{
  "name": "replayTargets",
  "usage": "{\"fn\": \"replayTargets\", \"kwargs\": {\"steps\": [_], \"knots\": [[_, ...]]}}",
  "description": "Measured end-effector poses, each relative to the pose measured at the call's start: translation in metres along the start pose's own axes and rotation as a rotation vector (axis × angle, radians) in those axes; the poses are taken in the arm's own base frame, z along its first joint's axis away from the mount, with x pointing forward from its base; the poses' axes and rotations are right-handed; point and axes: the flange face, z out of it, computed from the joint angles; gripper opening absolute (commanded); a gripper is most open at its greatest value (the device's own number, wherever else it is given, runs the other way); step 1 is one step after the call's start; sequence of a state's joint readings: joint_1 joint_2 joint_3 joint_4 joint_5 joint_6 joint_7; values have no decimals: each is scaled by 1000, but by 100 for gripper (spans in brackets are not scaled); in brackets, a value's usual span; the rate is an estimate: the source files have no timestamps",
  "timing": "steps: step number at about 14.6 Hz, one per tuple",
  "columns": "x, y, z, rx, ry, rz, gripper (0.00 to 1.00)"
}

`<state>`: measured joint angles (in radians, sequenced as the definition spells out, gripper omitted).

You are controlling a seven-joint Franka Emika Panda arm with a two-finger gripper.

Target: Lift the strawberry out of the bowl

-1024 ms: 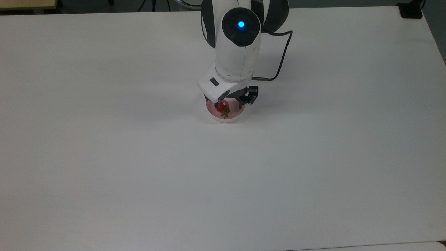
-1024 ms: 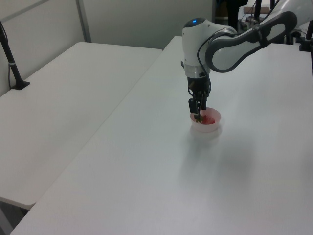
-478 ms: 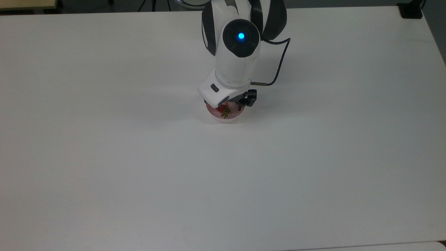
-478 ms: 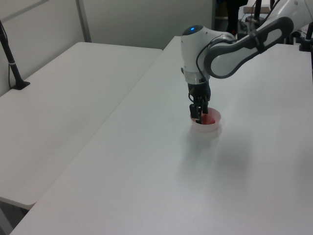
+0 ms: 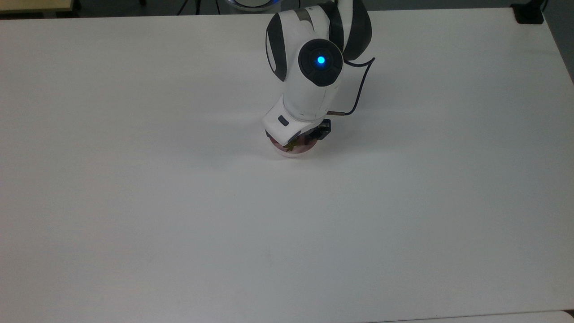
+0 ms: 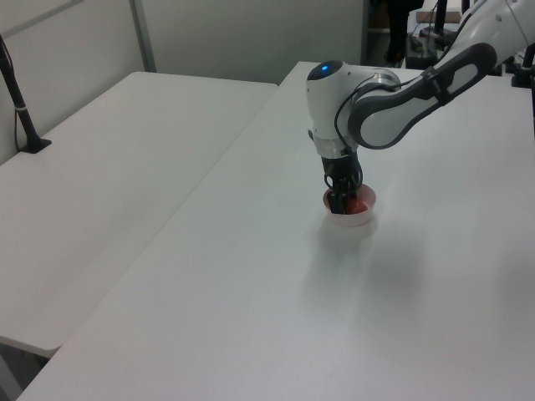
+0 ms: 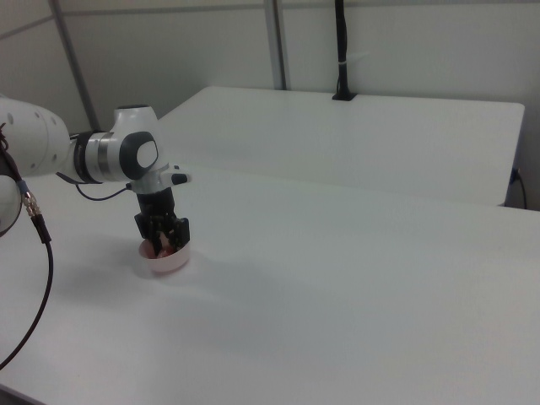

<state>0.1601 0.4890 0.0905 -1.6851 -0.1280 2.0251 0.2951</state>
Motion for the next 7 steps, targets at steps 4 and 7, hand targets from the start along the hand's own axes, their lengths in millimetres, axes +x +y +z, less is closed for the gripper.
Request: {"fn": "replayTargets", "kwargs": {"steps": [4,7], "knots": [[2,0,-3,2,11,1,53],[3,3,-9,5,22,6,53]]}}
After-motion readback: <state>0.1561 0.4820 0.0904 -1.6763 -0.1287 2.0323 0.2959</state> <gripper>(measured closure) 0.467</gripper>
